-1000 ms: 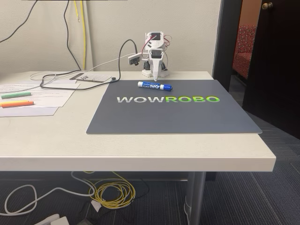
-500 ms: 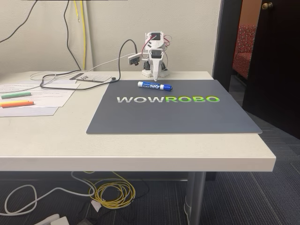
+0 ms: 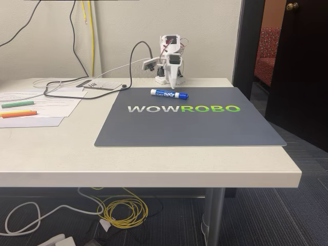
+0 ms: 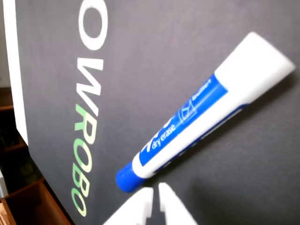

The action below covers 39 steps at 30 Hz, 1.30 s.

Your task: Pick up the blue marker.

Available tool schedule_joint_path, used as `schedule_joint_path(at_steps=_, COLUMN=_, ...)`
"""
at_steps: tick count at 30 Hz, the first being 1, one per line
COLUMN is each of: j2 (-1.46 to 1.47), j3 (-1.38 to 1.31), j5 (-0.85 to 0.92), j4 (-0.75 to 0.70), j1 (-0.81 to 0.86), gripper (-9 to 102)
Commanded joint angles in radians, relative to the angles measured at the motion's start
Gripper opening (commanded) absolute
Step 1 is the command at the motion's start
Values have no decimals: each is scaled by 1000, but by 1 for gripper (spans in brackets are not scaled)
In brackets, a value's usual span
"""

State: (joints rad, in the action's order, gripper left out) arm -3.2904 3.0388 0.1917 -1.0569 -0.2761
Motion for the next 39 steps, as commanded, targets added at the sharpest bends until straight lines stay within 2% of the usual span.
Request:
schedule_joint_path(at_steps=1, j2=-58, j3=2, j5=14, j4=-2, j1=-15, gripper=0)
schedule_joint_path(at_steps=9, j2=-58, j3=3, j5=9, j4=3, j1=8, gripper=0)
schedule_joint_path(at_steps=15, j2=-58, j3=3, j5=-115, j4=12, j1=81, gripper=0)
schedule_joint_path(at_steps=24, j2=-58, j3=3, j5=-126, j4=14, j1=87, gripper=0)
schedule_joint_path(at_steps=27, j2=-58, j3=-15, j5=-132, j4=63, j1=94, gripper=0)
schedule_joint_path(at_steps=30, j2=-54, j3=-74, j5=-143, j4=32, j1=106, gripper=0)
schedule_joint_path(at_steps=32, j2=8, j3=-101, j5=-141, j4=48, j1=112, gripper=0)
schedule_joint_path(at_steps=35, j2=265, j3=-235, j5=-123, j4=95, j1=112, gripper=0)
schedule_joint_path(at_steps=37, j2=499, j3=-417, j5=-106, j4=44, j1=110, gripper=0)
schedule_joint_path(at_steps=39, j2=689, j3=-618, j5=-92, j4=-66, j1=114, gripper=0)
